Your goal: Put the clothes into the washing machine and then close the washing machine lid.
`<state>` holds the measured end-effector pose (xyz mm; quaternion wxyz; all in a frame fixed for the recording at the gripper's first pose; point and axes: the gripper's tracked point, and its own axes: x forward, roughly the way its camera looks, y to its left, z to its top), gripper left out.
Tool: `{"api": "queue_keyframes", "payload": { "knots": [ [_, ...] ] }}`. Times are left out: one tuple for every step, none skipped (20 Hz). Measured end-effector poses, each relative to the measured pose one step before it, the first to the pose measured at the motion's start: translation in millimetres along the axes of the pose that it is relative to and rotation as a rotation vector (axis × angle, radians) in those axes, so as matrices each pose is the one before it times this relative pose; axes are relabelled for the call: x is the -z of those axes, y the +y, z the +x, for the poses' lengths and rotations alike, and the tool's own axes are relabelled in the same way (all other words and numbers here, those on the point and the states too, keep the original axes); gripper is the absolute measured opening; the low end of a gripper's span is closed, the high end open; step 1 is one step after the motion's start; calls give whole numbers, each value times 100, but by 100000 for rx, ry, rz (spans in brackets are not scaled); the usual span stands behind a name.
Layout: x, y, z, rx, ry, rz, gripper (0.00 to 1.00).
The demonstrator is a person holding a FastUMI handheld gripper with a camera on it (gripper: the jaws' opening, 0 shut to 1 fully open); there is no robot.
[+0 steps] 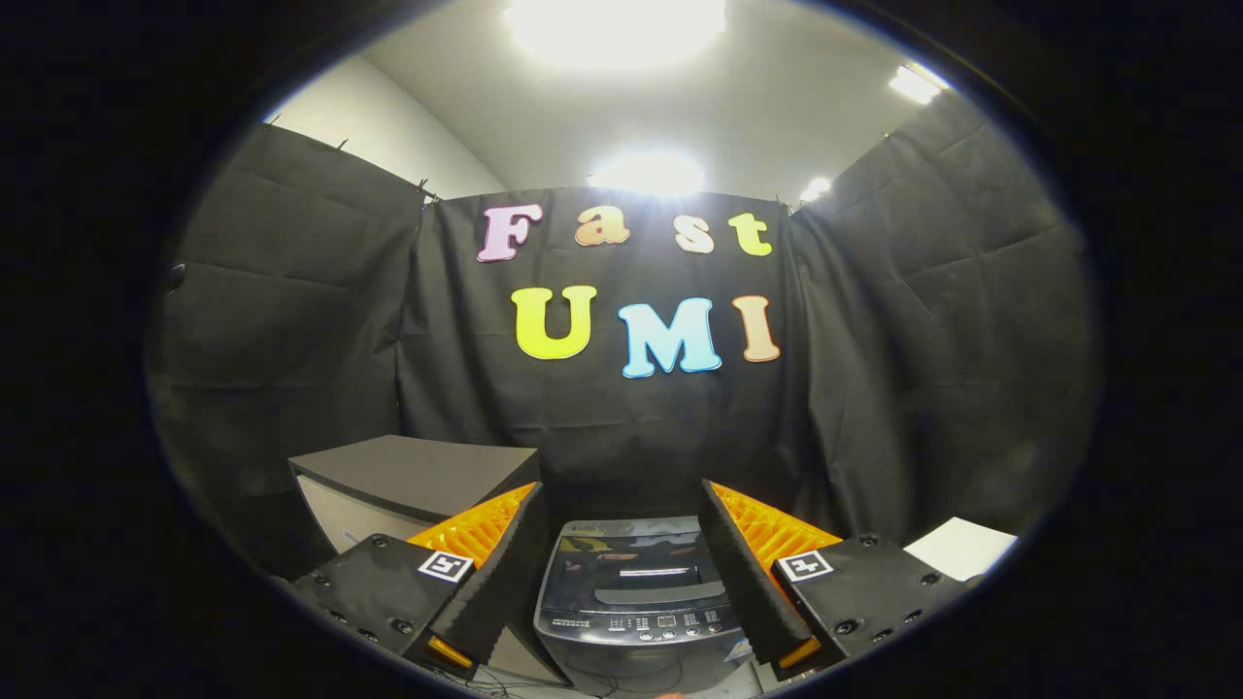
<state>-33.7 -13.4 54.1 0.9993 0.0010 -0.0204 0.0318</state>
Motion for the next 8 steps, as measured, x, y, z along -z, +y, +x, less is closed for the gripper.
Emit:
{"api": "queue_keyframes", "payload": {
  "knots": [
    [-43,-85,43,-78,-75,85,98],
    [-136,-51,-61,84,-101,141,98],
    [-77,-83,22,30,-223,274,98],
    [-152,7,13,15,-155,320,98],
    [31,-1,37,119,37,202,98],
    [86,-3,104,-150,444,112,98],
    [222,65,56,32,567,18,98],
    [59,-38,26,163,433,-172,98]
  ]
}}
